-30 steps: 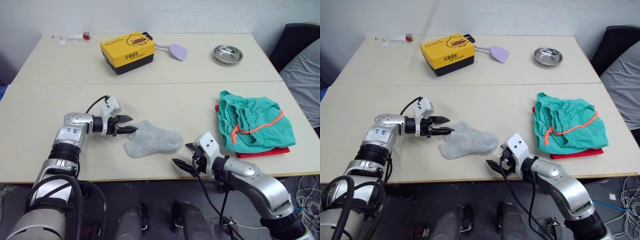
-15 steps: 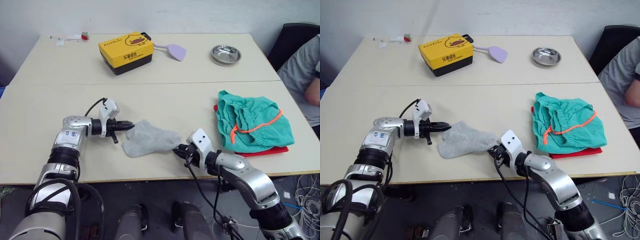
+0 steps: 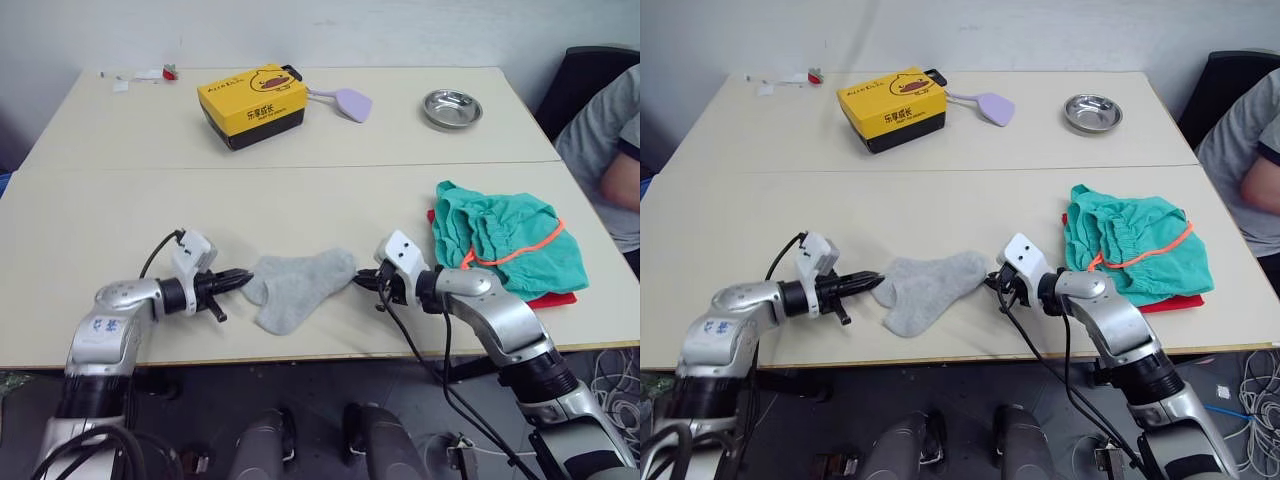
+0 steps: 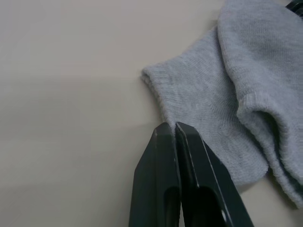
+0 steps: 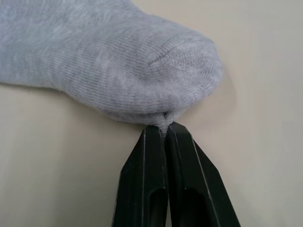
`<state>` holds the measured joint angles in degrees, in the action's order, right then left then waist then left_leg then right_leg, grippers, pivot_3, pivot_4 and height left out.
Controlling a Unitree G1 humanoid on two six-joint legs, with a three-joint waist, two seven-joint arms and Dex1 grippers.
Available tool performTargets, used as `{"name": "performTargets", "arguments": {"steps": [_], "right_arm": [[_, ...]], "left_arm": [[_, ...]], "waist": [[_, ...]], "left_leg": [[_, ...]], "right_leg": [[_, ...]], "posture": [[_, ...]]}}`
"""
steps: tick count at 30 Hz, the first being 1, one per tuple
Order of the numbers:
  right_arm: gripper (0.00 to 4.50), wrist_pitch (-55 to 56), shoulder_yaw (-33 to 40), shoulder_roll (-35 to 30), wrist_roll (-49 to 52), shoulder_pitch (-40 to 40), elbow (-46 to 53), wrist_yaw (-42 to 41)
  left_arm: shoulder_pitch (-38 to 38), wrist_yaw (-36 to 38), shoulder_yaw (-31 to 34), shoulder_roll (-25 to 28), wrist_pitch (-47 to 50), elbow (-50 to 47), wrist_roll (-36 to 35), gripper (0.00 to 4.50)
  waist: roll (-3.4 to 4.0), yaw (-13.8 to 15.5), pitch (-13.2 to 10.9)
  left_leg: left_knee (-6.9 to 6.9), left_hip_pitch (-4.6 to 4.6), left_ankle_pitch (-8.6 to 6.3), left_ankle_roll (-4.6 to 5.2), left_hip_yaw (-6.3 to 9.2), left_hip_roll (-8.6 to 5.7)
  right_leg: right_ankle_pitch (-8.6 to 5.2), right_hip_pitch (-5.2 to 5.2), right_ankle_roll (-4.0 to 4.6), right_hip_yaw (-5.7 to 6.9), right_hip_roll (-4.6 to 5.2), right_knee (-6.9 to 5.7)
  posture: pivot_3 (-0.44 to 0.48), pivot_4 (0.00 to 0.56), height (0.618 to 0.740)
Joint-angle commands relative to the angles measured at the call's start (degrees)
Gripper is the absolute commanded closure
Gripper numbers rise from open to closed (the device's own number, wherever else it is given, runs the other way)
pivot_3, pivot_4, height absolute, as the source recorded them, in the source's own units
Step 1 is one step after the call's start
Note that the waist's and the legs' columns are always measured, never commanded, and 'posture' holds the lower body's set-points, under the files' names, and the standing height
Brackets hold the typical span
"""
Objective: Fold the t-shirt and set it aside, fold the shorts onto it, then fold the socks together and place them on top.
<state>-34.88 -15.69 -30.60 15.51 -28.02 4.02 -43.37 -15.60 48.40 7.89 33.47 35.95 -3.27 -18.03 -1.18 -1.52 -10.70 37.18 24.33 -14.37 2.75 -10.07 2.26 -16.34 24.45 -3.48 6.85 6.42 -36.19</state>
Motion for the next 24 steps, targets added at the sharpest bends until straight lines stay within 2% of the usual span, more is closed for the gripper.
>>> {"name": "performTargets", "arguments": {"steps": [1, 4, 5, 7, 9, 12, 13, 15, 17, 20, 24], "right_arm": [[4.46, -1.39, -0.64, -0.07, -0.02, -1.27, -0.86, -2.98], [4.46, -1.48, -0.27, 0.39, -0.08, -1.61, -1.43, -3.98], [4.03, -2.62, 0.49, 0.33, 0.71, -1.77, -1.18, -4.37], [3.51, -4.28, 2.38, -0.37, 2.46, -1.77, -0.19, -5.51], [2.81, -5.16, 4.27, -1.19, 3.58, -1.76, 0.31, -6.04], [1.74, -12.05, 6.70, -5.69, 8.40, -2.21, 1.91, -11.09], [1.37, -14.21, 7.27, -6.82, 10.19, -2.54, 2.31, -12.53], [0.65, -23.37, 11.09, -6.28, 16.06, -4.82, 1.85, -12.07], [0.02, -32.74, 9.81, -8.27, 18.88, -7.88, 1.97, -13.20], [0.02, -38.71, 10.25, -5.03, 20.62, -11.63, -0.64, -10.58], [0.02, -39.62, 10.23, -1.01, 19.65, -14.65, -4.44, -7.57]], "left_arm": [[2.56, -3.70, 2.14, -1.34, 0.13, -6.08, -1.86, 4.50], [4.07, -5.75, 2.87, -2.57, 0.34, -7.52, -2.82, 4.50], [4.50, -6.98, 3.71, -2.73, 0.70, -7.48, -2.98, 4.28], [5.77, -7.80, 5.27, -2.20, 0.54, -7.97, -3.49, 3.80], [7.16, -6.95, 6.46, -1.02, 0.96, -8.98, -4.61, 3.16], [9.38, -5.73, 10.47, 1.51, 3.15, -10.55, -7.92, 2.18], [9.78, -5.94, 11.94, 2.30, 6.06, -11.16, -9.90, 1.84], [10.85, -9.10, 14.95, 5.58, 19.73, -12.92, -13.24, 1.18], [14.38, -5.37, 15.65, 9.97, 28.17, -17.04, -19.02, 0.57], [14.71, -5.35, 14.05, 10.94, 35.26, -21.24, -24.58, 0.57], [11.37, -10.39, 11.67, 7.37, 39.52, -22.43, -26.01, 0.57]], "waist": [[0.00, 0.05, 0.00], [0.00, 0.00, 0.00], [0.00, -0.02, 0.00], [0.00, -0.06, 0.00], [0.00, -0.11, 0.00], [0.03, -0.10, -0.01], [0.02, -0.03, -0.01], [0.00, -0.05, -0.02], [0.01, -0.34, -0.02], [0.08, -0.37, -0.03], [0.07, 0.10, -0.03]], "left_leg": [[0.00, 0.00, 0.00, -0.01, 0.01, 0.00], [-0.03, -0.03, -0.03, -0.06, 0.01, 0.00], [-0.04, -0.03, -0.06, -0.13, 0.01, 0.00], [-0.06, -0.04, -0.14, -0.27, 0.01, 0.00], [-0.07, -0.05, -0.14, -0.27, 0.01, 0.00], [-0.09, -0.03, -0.17, -0.33, 0.01, 0.01], [-0.10, -0.04, -0.18, -0.33, 0.01, 0.01], [-0.09, -0.05, -0.20, -0.35, 0.05, 0.02], [-0.09, -0.04, -0.21, -0.34, 0.08, 0.04], [-0.21, -0.10, -0.25, -0.44, 0.07, 0.06], [-0.19, -0.07, -0.23, -0.55, 0.08, 0.08]], "right_leg": [[0.00, 0.00, 0.00, 0.00, 0.01, 0.01], [0.00, -0.02, 0.00, -0.01, 0.03, 0.01], [0.00, -0.02, 0.00, 0.00, 0.03, 0.02], [0.00, -0.01, 0.01, -0.01, 0.03, 0.01], [0.00, -0.01, 0.01, -0.01, 0.03, 0.02], [-0.01, 0.03, 0.03, -0.01, 0.03, 0.03], [-0.02, 0.02, 0.04, -0.02, 0.04, 0.05], [-0.02, 0.00, 0.04, 0.00, 0.06, 0.09], [-0.02, 0.01, 0.05, -0.01, 0.06, 0.07], [-0.08, 0.04, 0.16, -0.06, 0.06, 0.08], [-0.11, 0.06, 0.22, -0.02, 0.06, 0.05]], "posture": [[0.000, 0.150, 0.740], [0.000, 0.150, 0.740], [0.000, 0.150, 0.740], [0.000, 0.150, 0.740], [0.000, 0.150, 0.740], [0.000, 0.150, 0.740], [0.000, 0.150, 0.740], [0.000, 0.150, 0.740], [0.000, 0.150, 0.740], [0.000, 0.150, 0.740], [0.000, 0.150, 0.740]]}}
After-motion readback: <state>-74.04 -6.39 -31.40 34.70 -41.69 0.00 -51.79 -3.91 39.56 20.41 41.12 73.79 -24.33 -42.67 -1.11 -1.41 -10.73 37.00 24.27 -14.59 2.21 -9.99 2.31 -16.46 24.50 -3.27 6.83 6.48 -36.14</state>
